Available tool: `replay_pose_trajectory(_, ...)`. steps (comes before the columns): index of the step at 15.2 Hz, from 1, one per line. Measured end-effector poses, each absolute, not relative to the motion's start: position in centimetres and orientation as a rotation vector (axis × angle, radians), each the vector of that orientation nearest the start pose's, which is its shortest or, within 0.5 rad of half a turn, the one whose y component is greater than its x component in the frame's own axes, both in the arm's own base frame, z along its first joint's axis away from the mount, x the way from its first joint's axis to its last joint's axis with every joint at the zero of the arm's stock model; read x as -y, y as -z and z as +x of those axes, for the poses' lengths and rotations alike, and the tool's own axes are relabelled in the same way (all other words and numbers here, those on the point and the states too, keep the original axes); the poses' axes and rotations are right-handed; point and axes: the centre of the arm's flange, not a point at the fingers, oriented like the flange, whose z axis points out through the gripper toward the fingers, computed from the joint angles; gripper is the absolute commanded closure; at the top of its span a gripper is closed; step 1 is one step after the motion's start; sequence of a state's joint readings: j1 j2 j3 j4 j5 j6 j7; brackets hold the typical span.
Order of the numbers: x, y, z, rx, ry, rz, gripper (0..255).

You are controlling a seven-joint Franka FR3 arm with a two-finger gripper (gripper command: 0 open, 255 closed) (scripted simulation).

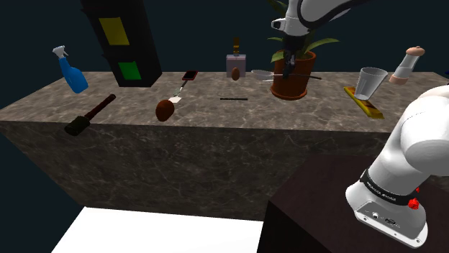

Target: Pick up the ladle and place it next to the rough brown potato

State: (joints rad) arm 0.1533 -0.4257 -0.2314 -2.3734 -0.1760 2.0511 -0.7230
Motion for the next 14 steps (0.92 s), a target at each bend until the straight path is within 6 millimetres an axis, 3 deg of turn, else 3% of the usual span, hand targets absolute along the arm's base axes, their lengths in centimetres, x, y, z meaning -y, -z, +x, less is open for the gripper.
replay_pose_trajectory(14, -8.8, -48.9, 55.1, 1.162, 0.104, -3.021, 255)
